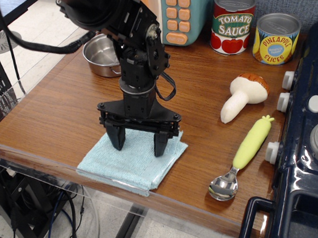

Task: Move the light blue towel to the center of the front edge of the table.

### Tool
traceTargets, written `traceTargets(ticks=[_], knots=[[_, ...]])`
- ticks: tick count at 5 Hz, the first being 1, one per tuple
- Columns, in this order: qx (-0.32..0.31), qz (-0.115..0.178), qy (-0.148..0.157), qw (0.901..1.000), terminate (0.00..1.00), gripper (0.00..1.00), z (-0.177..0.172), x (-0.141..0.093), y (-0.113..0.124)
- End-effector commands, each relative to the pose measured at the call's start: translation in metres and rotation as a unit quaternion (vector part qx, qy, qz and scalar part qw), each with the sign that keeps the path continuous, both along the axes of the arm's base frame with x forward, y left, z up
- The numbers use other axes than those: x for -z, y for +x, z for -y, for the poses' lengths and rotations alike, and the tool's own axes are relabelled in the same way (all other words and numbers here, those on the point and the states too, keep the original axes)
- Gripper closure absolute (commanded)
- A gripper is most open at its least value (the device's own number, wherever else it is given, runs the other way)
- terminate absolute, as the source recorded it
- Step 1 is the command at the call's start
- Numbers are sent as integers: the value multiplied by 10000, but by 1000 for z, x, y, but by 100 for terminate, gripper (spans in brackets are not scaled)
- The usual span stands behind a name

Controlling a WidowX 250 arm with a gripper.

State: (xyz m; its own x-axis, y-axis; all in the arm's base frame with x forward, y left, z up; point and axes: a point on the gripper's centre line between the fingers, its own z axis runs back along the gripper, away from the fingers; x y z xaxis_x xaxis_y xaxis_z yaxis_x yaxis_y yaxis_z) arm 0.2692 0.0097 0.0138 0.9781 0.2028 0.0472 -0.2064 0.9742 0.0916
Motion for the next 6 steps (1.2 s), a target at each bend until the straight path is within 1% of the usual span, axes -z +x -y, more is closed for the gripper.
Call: traceTargets(ticks=[1,2,3,4,5,6], knots=[[-113,629,153,9978,0,0,-10,-32,23],[4,861,96,9962,0,0,-6,-40,34],[34,1249,7,9922,0,0,-5,-60,38],[156,1712,-76,9851,0,0,-10,-85,34],[270,1521,-672,9857,0,0,-13,-90,35],[270,1521,-672,9857,0,0,-13,-90,35]])
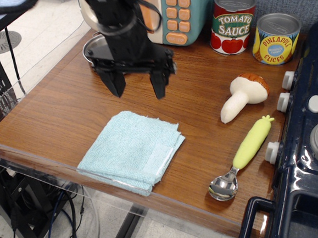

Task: Move the light blue towel to the center of the front edge of the table.

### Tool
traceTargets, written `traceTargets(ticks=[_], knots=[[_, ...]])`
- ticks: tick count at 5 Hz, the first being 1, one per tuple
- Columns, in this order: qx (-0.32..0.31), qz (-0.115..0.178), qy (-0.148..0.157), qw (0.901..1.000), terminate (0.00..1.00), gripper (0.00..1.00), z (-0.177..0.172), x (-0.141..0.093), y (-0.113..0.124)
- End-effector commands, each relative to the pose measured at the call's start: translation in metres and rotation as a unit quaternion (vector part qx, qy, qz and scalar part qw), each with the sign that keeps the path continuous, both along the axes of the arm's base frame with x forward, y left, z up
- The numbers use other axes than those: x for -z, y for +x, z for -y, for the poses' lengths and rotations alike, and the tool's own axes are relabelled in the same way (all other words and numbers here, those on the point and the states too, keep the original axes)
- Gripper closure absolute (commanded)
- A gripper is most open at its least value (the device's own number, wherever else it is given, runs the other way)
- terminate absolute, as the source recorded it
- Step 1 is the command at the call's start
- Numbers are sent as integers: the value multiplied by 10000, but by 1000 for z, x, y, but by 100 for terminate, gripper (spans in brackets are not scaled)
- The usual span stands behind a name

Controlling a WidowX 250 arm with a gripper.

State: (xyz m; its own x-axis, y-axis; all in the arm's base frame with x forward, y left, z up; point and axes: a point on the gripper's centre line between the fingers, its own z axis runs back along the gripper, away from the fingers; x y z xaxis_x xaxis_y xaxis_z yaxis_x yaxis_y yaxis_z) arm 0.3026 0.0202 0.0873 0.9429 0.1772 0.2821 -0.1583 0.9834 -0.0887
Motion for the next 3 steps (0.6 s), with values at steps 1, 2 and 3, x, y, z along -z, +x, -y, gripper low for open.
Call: traceTargets(ticks=[1,2,3], knots=[[15,185,-13,9998,0,0,-2,-17,2],[15,185,-13,9998,0,0,-2,-17,2],[15,185,-13,9998,100,0,-2,-17,2]])
